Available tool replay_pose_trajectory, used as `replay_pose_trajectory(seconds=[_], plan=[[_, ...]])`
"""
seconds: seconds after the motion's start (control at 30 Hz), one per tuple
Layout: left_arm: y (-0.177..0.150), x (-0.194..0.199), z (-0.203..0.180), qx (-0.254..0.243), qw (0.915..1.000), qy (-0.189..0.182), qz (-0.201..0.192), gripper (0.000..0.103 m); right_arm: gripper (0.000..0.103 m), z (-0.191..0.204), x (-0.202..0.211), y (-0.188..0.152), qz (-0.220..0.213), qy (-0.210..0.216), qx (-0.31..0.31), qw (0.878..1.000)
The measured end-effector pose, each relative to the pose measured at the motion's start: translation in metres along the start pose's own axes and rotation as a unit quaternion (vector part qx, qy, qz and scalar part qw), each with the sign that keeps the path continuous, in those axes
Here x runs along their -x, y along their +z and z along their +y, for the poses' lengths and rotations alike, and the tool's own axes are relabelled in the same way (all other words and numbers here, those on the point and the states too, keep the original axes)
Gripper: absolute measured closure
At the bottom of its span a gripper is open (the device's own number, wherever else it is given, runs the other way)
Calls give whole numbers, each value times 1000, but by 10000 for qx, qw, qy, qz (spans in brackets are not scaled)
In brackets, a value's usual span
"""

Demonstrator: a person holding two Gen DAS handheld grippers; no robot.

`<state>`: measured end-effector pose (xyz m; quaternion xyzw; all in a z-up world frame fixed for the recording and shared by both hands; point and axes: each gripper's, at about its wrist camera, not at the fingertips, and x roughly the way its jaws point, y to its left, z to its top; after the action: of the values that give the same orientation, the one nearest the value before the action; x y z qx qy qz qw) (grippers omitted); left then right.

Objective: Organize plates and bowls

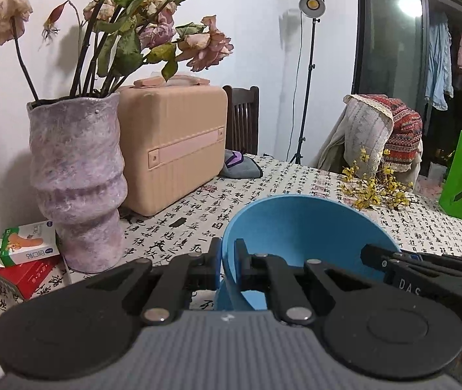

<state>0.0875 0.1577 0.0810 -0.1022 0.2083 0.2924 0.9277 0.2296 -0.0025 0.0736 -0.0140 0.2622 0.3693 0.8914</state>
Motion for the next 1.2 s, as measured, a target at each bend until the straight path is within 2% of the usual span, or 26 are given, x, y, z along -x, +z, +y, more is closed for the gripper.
replay_pose_trajectory(seconds=[0.2,0.77,1.2], plan=[[-9,0,1,-164,9996,32,-219,95,92,3,-3,-8,-21,1,-9,10000],[-24,-19,-2,-417,9980,120,-450,95,89,-4,-21,-28,225,136,-140,9996],[-37,-29,0,-494,9978,153,-408,95,89,0,-26,-35,268,51,72,9996]])
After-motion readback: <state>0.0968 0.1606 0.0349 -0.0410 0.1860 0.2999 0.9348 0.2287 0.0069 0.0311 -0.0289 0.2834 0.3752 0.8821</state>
